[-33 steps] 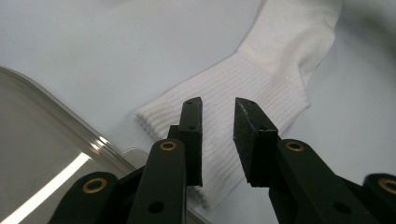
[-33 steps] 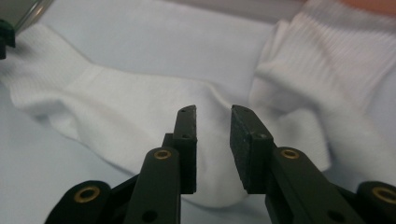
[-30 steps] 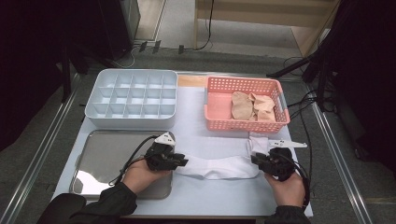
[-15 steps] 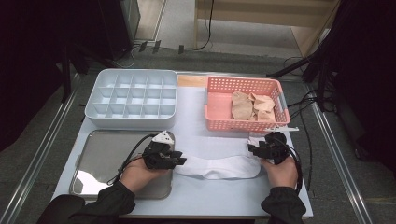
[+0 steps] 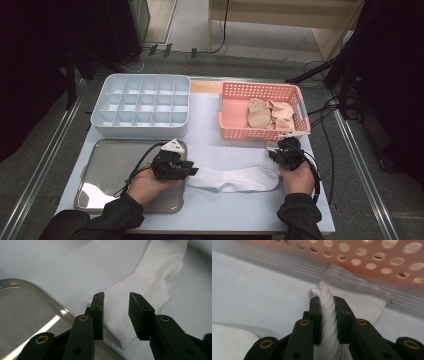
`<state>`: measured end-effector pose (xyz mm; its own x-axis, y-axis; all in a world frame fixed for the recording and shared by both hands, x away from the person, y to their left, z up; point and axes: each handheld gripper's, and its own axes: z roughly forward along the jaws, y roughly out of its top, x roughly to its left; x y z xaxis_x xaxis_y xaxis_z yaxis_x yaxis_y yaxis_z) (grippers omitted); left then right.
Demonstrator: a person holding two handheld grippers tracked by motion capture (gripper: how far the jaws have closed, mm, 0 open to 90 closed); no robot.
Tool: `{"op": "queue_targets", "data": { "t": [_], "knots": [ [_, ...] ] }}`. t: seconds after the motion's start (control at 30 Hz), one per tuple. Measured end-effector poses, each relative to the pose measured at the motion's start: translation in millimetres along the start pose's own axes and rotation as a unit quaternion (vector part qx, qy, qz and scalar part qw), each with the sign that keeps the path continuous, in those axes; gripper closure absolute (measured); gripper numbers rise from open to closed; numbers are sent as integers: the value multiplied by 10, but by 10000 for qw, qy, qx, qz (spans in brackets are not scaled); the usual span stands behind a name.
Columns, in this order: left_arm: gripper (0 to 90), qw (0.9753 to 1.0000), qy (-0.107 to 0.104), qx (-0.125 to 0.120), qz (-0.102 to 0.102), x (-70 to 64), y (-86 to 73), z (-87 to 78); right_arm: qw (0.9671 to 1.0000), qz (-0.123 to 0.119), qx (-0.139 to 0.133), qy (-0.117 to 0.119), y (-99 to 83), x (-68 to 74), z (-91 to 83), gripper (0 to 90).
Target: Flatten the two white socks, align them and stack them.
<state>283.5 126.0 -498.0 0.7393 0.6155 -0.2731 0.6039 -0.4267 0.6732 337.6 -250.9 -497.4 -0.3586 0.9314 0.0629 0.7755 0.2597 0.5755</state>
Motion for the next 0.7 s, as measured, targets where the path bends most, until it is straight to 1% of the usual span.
{"op": "queue_targets", "data": {
  "t": [0.03,0.1,0.13,0.17,0.23,0.37,0.5,0.57,0.63,0.67,0.7],
  "knots": [
    [670,10000,14,5,-5,5,1,-9,10000,18,-71,51,9,-12,-29,800],
    [670,10000,26,-40,-15,20,2,-20,9997,-29,-192,136,42,-9,-104,801],
    [670,10000,36,-55,-34,28,3,-24,9992,-73,-315,245,64,0,-149,802],
    [670,10000,60,-51,-37,35,3,-32,9986,-64,-395,337,82,15,-180,802],
    [670,9999,54,-79,-62,41,3,-39,9976,-128,-475,477,116,57,-216,802],
    [670,9999,90,-111,-55,41,0,-64,9948,-373,-569,757,191,225,-249,802],
    [670,9998,125,-135,-66,58,-4,-95,9920,-513,-607,985,280,378,-242,802],
    [667,9997,147,-160,-98,72,-8,-114,9900,-597,-637,1106,335,460,-237,802],
    [662,9995,189,-192,-139,94,-17,-140,9881,-745,-633,1186,388,554,-234,802],
    [662,9995,193,-191,-146,104,-20,-149,9865,-837,-634,1255,419,613,-229,801],
    [661,9995,209,-191,-172,110,-25,-159,9856,-876,-629,1300,435,649,-224,801]
  ]
}}
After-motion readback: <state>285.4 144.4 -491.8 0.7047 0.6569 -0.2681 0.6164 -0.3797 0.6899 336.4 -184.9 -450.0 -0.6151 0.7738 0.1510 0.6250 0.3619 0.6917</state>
